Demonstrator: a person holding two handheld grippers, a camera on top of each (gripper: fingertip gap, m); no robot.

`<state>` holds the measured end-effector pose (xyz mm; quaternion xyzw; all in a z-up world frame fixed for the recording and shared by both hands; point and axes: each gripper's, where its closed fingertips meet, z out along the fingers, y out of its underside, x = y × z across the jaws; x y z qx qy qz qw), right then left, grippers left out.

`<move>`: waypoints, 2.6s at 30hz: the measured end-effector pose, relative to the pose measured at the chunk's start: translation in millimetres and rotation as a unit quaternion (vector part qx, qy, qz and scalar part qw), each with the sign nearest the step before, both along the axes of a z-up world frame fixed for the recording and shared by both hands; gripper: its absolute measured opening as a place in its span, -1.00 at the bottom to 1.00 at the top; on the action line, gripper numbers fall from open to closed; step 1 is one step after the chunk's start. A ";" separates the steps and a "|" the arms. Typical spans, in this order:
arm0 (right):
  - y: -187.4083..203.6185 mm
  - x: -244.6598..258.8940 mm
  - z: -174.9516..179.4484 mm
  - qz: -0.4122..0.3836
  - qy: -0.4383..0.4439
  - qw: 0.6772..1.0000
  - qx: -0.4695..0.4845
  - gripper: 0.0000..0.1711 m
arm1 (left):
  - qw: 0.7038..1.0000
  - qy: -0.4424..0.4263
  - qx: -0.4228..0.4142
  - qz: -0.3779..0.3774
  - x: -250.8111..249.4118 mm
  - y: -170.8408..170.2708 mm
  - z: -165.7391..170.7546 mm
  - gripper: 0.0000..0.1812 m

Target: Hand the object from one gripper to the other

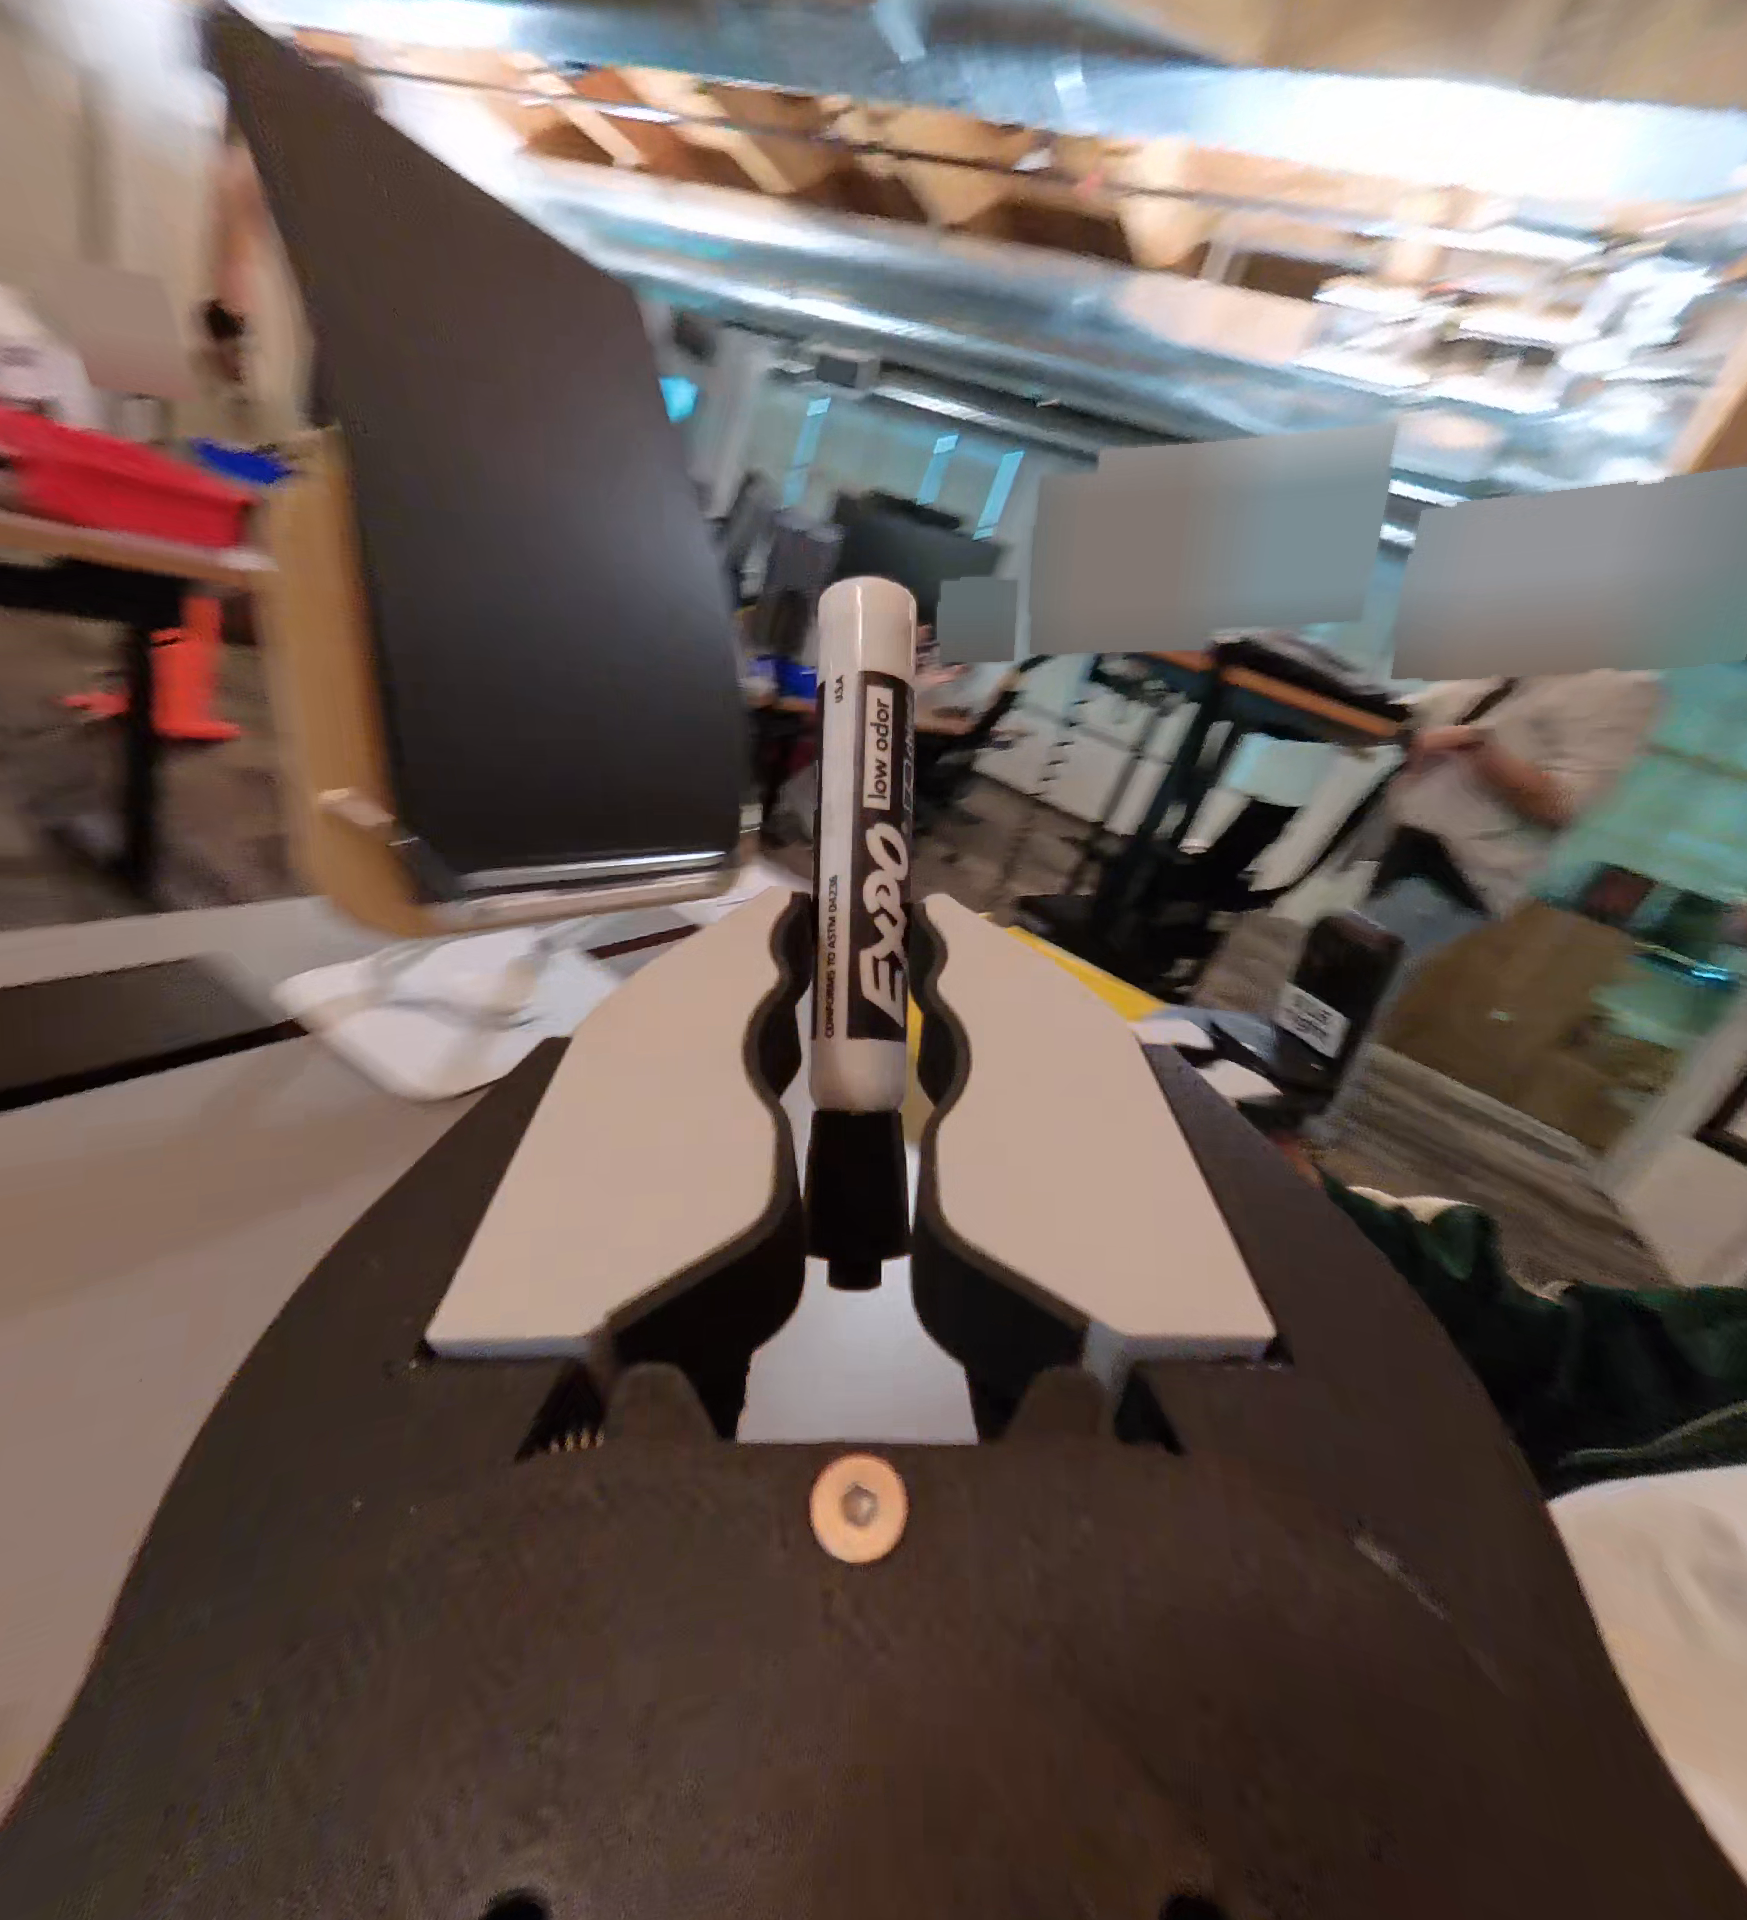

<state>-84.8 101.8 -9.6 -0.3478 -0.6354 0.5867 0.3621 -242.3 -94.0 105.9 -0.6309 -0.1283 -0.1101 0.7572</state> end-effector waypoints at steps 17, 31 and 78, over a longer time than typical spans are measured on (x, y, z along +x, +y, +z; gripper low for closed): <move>-1.4 9.8 84.7 0.138 0.012 0.964 -0.229 -0.52 | 0.957 -0.059 0.104 -0.266 174.3 185.2 -75.8 -0.82; -3.8 6.2 60.9 0.115 -0.003 0.984 -0.136 -0.77 | 0.968 0.035 0.006 -0.250 176.1 196.6 -117.3 -0.53; -8.2 -21.9 -51.3 0.122 -0.012 0.989 -0.080 -0.67 | 0.943 0.114 -0.192 -0.248 162.5 206.2 -218.2 -0.78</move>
